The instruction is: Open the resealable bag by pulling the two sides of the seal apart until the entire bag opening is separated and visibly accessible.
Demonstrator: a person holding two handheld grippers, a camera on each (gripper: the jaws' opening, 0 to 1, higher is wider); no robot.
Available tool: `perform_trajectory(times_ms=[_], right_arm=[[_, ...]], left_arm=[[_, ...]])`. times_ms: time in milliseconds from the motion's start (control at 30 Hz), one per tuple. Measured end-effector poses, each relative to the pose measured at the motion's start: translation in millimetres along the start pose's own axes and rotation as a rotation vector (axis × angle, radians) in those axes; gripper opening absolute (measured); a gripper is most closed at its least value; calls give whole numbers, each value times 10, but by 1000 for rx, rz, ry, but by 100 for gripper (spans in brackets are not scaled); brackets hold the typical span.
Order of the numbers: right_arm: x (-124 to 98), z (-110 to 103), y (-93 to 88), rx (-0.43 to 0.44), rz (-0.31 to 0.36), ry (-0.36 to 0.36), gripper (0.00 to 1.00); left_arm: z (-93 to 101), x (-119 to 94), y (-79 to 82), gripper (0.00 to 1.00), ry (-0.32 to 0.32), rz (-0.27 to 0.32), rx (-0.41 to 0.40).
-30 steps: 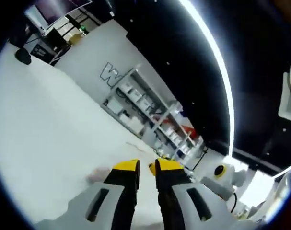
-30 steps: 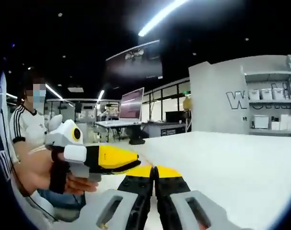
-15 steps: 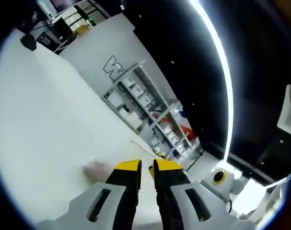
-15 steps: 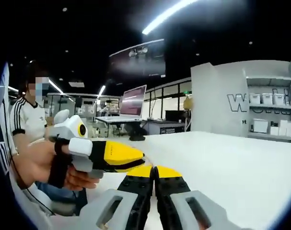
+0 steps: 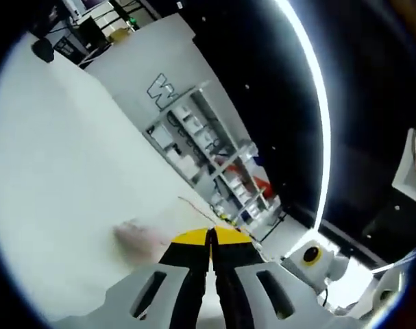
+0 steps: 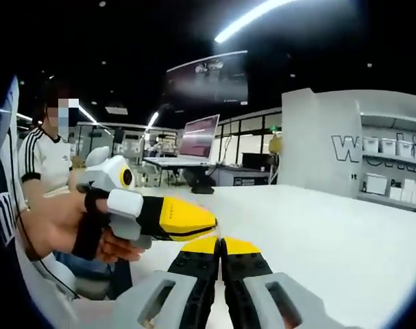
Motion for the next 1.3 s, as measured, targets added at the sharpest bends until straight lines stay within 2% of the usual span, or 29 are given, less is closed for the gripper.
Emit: perform_trajectory(times_ms=[167,367,533,700,867,1300], right_arm=[[-9,15,3,1,-5,7,0],[-50,-54,22,-28,-32,47,0],[-149,-90,89,-30,-38,86,0],[-217,-49,236,-29,-25,102,0],[-164,-59,255,-73,-75,140,0],[-53,-308,114,-181,-203,260,0]], left_arm=[[4,-11,3,1,5,-1,18],[-14,-55,-33,1,43,-20,86],[-23,-103,-79,1,66,-48,147],[-1,-162,-111,1,73,-65,197],[-15,-217,-150,1,80,-87,217],[-71,-333,-212,1,93,-114,212]])
Point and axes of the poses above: the point that each gripper's makers call its tool centre point, and the gripper's own axes: x roughly forward along the fingers, z roughly to its right, y roughly out of its top, the point moved 5 cm from there along -x, roughly backward along the fingers, and after that the axes turned 3 degrees about y, right-handed, at the moved point
